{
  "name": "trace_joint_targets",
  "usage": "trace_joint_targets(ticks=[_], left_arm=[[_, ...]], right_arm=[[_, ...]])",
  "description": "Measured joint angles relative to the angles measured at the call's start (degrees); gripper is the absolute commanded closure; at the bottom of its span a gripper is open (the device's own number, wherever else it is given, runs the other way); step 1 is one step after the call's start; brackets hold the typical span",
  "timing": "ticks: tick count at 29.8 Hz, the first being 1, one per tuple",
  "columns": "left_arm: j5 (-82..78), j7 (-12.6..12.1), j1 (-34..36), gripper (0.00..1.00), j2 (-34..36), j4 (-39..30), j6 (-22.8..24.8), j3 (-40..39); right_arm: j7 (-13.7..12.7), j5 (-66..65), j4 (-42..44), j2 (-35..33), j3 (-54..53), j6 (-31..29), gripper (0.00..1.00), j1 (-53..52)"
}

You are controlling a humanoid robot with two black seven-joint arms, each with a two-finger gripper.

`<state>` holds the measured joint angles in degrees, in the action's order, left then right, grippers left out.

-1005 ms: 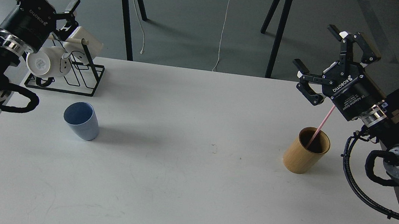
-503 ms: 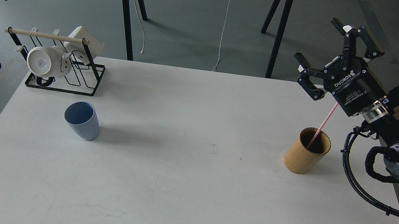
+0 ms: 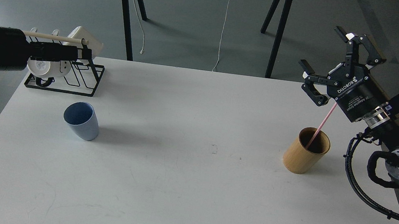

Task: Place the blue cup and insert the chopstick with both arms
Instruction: 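Swing the left gripper down and outward toward the blue cup, then close the left gripper around the blue cup's side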

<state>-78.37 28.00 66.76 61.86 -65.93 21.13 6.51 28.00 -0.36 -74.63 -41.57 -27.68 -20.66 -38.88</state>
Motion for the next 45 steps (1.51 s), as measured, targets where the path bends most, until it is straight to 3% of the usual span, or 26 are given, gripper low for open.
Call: trace_joint_targets(ticks=[6,12,20,30,45], left_arm=[[-5.4,0.0,-2.7,0.02,-1.4,6.3,-2.6,4.8],[-5.7,0.0,-7.6,0.02,-8.1,13.6,-4.8,5.2],[-5.6,0.0,-9.7,0.03,-11.7,17.7,-5.4,5.0],[-4.7,0.0,-10.1,0.08,-13.4,18.4,-5.0,4.8],[-4.6,0.0,-11.5,0.29,-15.5,18.8,-5.5,4.7]], right_arm=[[0.0,0.0,0.0,0.3,0.0,0.0,0.03,0.5],[0.0,0.0,0.0,0.3,-0.2,0.0,0.02,0.6],[0.0,0.0,0.1,0.4,-0.3,0.0,0.02,1.0],[0.0,0.0,0.6,0.4,-0.3,0.0,0.03,1.9],[0.0,0.0,1.2,0.3,-0.4,0.0,0.02,2.4]])
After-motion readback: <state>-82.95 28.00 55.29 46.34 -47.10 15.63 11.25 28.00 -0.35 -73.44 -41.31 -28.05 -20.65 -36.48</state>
